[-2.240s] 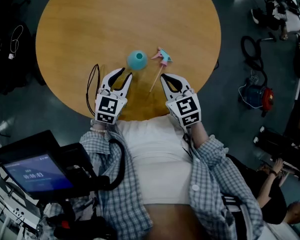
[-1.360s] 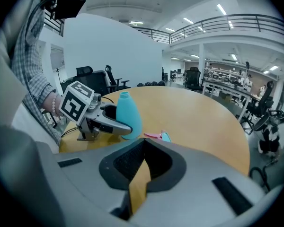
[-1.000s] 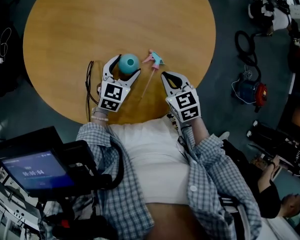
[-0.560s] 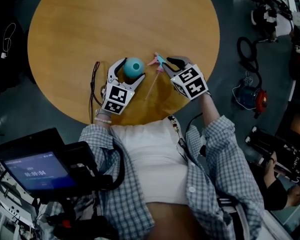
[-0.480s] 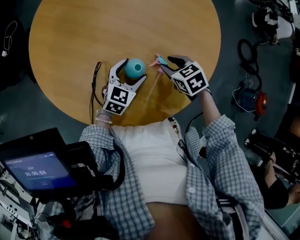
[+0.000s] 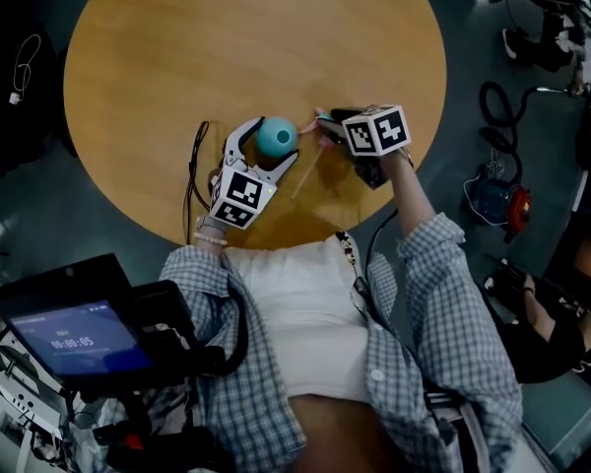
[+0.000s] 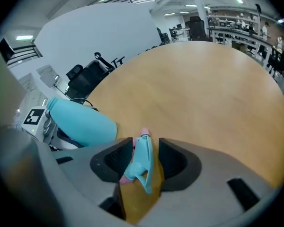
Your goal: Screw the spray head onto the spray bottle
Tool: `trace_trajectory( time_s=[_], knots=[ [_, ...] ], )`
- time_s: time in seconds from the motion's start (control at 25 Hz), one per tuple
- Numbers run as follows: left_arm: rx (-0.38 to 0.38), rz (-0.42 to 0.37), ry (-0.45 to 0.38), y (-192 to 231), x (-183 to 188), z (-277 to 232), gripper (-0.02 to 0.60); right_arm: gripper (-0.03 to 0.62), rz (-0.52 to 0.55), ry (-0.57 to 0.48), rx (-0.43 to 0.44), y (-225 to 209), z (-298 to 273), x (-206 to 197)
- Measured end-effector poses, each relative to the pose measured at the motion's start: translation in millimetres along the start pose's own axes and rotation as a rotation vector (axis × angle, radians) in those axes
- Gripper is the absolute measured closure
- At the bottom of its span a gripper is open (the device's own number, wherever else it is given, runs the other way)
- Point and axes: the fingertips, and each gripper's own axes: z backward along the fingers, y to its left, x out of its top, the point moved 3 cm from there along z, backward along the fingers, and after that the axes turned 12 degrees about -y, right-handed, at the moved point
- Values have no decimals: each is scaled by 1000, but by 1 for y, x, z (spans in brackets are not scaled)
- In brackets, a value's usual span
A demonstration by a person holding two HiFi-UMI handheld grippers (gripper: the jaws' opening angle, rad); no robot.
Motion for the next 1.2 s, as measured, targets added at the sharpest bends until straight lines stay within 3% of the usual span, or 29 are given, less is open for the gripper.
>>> trace_trajectory(
  time_s=[0.48,0.8,1.08,1.2],
  knots=[
    [0,7,-5,0,1,-1,195,491,-39,-19,19,1,3,2],
    [-3,12,-7,3,-2,-5,195,493,132,-135,-74,4,34,31],
    [-6,20,-2,8,-5,-12,195,493,296,-342,-164,18,94,99],
    [-7,22,1,10,-6,-14,195,493,417,-440,-211,35,124,133]
  ],
)
